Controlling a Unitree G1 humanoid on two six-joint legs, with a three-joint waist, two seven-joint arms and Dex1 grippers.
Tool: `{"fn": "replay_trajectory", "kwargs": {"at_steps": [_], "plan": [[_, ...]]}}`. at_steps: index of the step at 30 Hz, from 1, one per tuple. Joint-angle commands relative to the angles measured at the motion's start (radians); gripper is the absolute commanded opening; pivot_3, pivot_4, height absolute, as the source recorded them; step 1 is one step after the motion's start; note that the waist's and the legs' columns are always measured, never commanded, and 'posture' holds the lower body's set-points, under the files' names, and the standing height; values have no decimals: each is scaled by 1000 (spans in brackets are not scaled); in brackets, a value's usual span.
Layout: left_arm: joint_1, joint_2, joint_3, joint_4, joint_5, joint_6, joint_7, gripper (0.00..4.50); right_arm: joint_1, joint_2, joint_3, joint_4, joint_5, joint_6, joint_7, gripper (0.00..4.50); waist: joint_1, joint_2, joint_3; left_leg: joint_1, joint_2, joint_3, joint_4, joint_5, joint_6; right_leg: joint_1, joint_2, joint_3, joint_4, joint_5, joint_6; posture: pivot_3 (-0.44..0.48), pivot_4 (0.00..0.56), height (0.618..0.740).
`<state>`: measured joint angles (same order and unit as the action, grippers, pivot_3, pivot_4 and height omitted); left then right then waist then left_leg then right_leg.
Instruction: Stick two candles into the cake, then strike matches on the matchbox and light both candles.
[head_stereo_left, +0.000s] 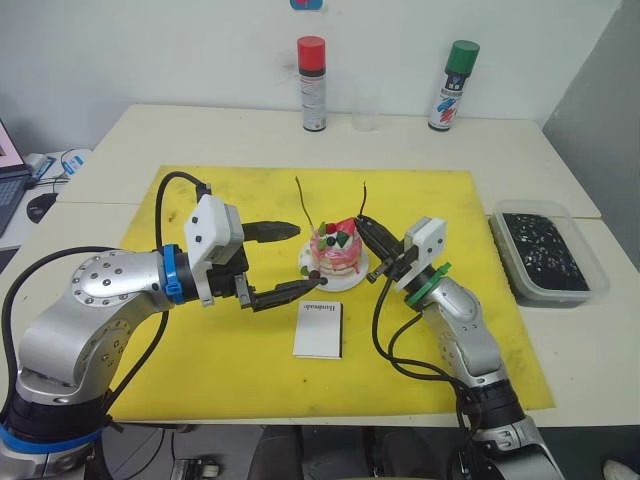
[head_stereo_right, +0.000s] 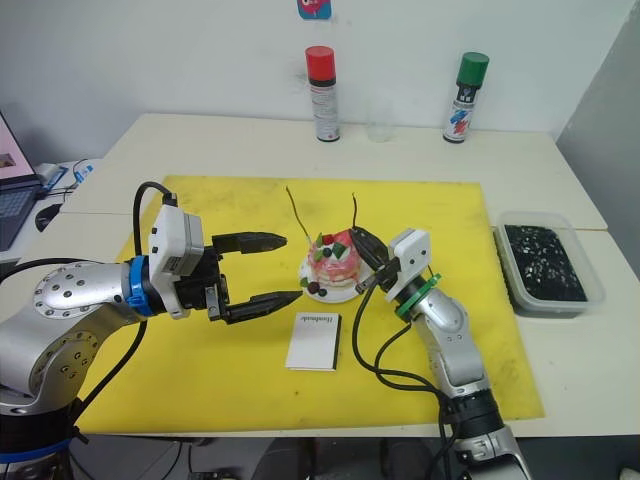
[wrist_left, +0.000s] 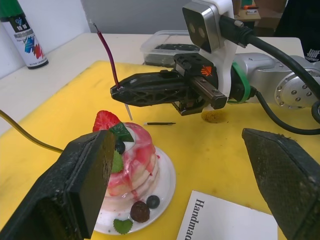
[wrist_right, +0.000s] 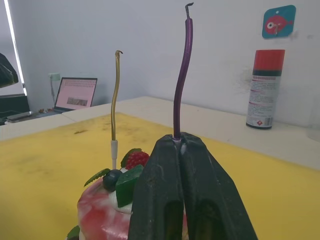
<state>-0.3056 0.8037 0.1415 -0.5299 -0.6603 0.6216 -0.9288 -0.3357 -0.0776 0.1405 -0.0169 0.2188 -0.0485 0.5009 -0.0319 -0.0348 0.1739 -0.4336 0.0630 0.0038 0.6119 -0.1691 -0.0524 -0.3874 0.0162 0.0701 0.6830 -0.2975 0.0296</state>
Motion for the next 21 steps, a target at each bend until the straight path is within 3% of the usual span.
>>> {"fn": "replay_trajectory", "kwargs": {"at_steps": [1, 21], "plan": [[2, 7, 2, -29, -8, -16, -3, 4500, -13, 5, -6, -25, 2, -16, -5, 33, 0, 0, 0, 0, 0, 0, 0, 0, 0, 0, 0, 0, 0, 0, 0, 0, 150, 740], [0, 7, -16, -24, -4, -23, -9, 4500, 20, 23, 18, 27, -32, -22, -22, 33, 0, 0, 0, 0, 0, 0, 0, 0, 0, 0, 0, 0, 0, 0, 0, 0, 150, 740]]}}
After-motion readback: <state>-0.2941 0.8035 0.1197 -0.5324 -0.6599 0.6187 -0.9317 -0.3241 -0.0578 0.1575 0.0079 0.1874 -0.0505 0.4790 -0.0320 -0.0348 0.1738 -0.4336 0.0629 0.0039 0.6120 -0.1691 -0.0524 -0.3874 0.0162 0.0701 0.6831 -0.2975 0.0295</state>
